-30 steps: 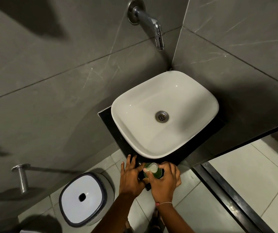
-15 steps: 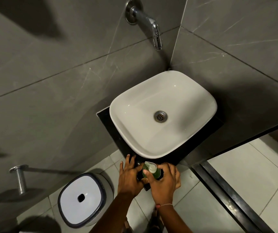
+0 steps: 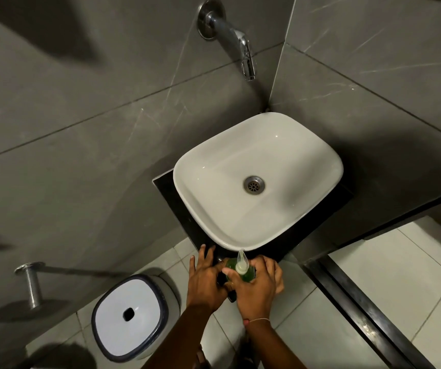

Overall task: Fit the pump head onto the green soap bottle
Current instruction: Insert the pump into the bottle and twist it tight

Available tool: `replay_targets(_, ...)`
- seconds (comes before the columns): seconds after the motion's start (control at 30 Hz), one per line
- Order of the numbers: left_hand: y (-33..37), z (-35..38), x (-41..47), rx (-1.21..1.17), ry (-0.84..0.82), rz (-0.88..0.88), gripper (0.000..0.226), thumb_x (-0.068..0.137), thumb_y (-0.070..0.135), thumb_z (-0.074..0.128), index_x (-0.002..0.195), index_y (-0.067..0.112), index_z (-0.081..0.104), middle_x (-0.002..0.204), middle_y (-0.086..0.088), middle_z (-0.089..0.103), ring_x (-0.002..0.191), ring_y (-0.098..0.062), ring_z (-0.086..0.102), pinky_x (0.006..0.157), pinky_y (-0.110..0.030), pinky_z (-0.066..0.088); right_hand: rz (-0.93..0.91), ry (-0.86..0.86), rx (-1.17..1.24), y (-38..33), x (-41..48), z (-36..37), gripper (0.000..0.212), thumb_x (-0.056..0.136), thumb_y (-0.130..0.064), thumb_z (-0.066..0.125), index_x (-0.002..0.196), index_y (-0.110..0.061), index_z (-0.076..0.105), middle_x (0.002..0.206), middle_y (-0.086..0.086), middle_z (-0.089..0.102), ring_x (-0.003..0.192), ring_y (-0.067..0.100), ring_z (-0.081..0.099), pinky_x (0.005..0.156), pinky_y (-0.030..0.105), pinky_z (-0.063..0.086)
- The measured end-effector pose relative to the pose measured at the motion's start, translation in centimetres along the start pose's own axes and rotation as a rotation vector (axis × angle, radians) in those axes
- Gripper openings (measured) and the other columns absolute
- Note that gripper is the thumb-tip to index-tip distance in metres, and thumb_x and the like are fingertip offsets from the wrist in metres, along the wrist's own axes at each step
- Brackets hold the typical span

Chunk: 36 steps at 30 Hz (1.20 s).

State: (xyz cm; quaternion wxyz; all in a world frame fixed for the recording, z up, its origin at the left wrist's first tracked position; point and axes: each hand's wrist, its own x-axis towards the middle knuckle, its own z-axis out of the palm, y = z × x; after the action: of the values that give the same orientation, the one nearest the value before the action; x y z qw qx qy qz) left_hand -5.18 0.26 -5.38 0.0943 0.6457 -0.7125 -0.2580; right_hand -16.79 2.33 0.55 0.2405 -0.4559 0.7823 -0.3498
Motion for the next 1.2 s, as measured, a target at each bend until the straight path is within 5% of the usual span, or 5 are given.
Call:
replay_targets(0.17,-0.2,0.1,0.1,-0.011,-0.012,0.001,0.062,0.072,0.057,0.065,0.13,0.039,0.052,0.16,0.001,0.02,0.149,-0.022,-0.004,0.121,-0.049,0.001,-0.124,-0.098,0.038,0.9,0.5,-1.2,0.042,0.06,-0.056,0.07,0.096,-0.033,0.07,0.119,-0.014,0.057,0.13,0.022,0.036,0.105,0.057,0.025)
replay_targets(0.5,-0.1,-0.1,0.1,-0.004,-0.019,-0.009,0.063,0.072,0.058,0.065,0.131,0.04,0.051,0.16,0.0,0.021,0.149,-0.021,-0.003,0.12,-0.048,-0.002,-0.179,-0.129,-0.018,0.6,0.8,-2.7,0.035,0.063,-0.044,0.078,0.096,-0.039,0.068,0.114,-0.014,0.056,0.129,0.019,0.035,0.105,0.053,0.024)
replay_targets(0.7,0.0,-0.3,0.1,-0.016,-0.037,-0.011,0.067,0.072,0.06,0.068,0.133,0.04,0.048,0.16,-0.003,0.021,0.149,-0.023,-0.003,0.12,-0.049,-0.003,-0.281,-0.036,-0.023,-0.9,0.8,-4.8,0.042,0.066,-0.061,0.069,0.105,-0.043,0.066,0.114,-0.016,0.056,0.126,0.013,0.038,0.102,0.039,0.023)
replay_targets(1.03,0.3,-0.7,0.0,-0.025,-0.057,-0.019,0.069,0.072,0.058,0.069,0.135,0.04,0.046,0.16,-0.003,0.019,0.149,-0.022,-0.005,0.12,-0.048,-0.005,-0.323,-0.086,-0.141,-1.7,1.8,-4.9,0.034,0.066,-0.039,0.08,0.098,-0.035,0.071,0.11,-0.013,0.062,0.123,0.017,0.041,0.101,0.05,0.03)
replay_targets(1.2,0.4,-0.7,0.1,-0.029,-0.054,-0.02,0.067,0.072,0.059,0.069,0.133,0.038,0.049,0.16,-0.004,0.019,0.149,-0.022,-0.005,0.12,-0.049,-0.005,-0.443,-0.342,-0.192,-2.0,2.4,-5.8,0.037,0.078,-0.021,0.068,0.106,-0.045,0.065,0.127,-0.015,0.052,0.138,0.016,0.021,0.108,0.043,0.015)
